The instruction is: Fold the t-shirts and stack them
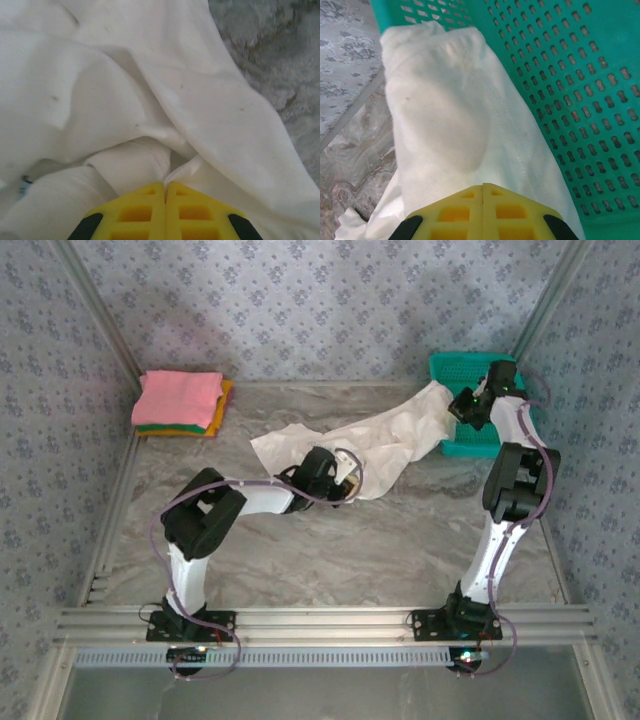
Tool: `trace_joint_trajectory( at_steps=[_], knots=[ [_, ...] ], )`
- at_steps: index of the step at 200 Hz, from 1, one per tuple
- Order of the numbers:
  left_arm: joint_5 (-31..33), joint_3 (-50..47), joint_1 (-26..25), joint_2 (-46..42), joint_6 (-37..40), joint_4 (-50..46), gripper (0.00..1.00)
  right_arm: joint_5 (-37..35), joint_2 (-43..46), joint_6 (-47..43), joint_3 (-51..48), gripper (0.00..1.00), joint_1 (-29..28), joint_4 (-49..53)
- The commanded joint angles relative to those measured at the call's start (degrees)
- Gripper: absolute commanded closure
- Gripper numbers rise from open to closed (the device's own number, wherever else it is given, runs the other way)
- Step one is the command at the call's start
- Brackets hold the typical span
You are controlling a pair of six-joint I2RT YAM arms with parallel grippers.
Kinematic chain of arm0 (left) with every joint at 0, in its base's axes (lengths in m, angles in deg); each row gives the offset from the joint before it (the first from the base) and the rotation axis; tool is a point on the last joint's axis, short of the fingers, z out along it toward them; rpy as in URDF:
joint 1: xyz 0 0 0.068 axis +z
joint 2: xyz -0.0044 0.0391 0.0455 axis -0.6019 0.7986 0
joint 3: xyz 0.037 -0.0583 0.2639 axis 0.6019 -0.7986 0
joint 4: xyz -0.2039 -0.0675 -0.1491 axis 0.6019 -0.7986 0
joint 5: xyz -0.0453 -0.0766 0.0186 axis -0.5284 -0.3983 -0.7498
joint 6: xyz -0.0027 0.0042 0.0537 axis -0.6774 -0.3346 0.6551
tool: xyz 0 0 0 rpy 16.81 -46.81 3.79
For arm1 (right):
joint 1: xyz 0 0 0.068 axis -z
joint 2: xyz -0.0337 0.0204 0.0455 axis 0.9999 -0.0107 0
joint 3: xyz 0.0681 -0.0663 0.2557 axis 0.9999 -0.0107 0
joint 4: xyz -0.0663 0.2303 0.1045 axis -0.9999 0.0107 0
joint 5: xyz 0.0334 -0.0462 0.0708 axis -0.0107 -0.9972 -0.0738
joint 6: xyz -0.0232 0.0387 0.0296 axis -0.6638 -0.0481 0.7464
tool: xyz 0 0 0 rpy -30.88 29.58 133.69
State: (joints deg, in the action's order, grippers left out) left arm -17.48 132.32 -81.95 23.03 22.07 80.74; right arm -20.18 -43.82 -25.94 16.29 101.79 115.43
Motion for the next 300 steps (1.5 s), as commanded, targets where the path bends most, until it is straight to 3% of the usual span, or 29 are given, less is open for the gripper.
trace_joint_trajectory(
  at_steps=[1, 11, 20, 42, 106, 194, 220, 248, 278, 300],
  knots=[
    [2.1, -0.9, 1.2, -7.5, 0.8, 0.2, 1.0, -1.2, 5.0, 0.5, 2.8, 1.0, 0.2, 1.8],
    [3.1, -1.9, 1.7, -10.2, 0.6, 0.1, 1.0, -1.1, 6.3, 0.2, 2.2, 1.0, 0.1, 1.8],
    [3.6, -2.8, 2.2, -12.7, 0.5, 0.1, 1.0, -1.7, 8.0, 0.2, 0.5, 0.82, -0.2, 1.2],
    [3.8, -4.6, 4.0, -17.8, 0.1, -0.4, 1.0, -2.6, 10.5, 1.5, -2.5, 0.61, -0.9, 2.0],
    [5.2, -7.3, 9.0, -26.1, -2.9, -0.5, 1.0, -2.4, 9.1, -1.2, -6.5, 0.55, -0.9, 4.5],
    [7.8, -11.4, 15.4, -35.7, -1.1, -1.9, 1.0, 1.3, -3.7, -2.0, 1.5, 0.41, -0.4, 7.0],
    [7.8, -12.6, 15.4, -35.7, -1.7, -1.4, 1.0, 3.6, -4.8, -0.3, 1.7, 0.51, -0.9, 4.2],
    [7.7, -12.9, 15.5, -34.7, -2.1, -1.2, 1.0, 3.7, -4.0, 1.0, 2.1, 0.8, -0.9, 3.0],
    [7.8, -12.4, 15.5, -33.2, -2.3, -0.7, 1.0, 3.9, -3.2, 1.5, 3.7, 0.99, -0.5, 3.2],
    [8.5, -12.2, 15.5, -33.3, -2.4, -0.4, 1.0, 4.2, -1.5, 2.2, 4.8, 1.0, -0.3, 3.1]
  ],
)
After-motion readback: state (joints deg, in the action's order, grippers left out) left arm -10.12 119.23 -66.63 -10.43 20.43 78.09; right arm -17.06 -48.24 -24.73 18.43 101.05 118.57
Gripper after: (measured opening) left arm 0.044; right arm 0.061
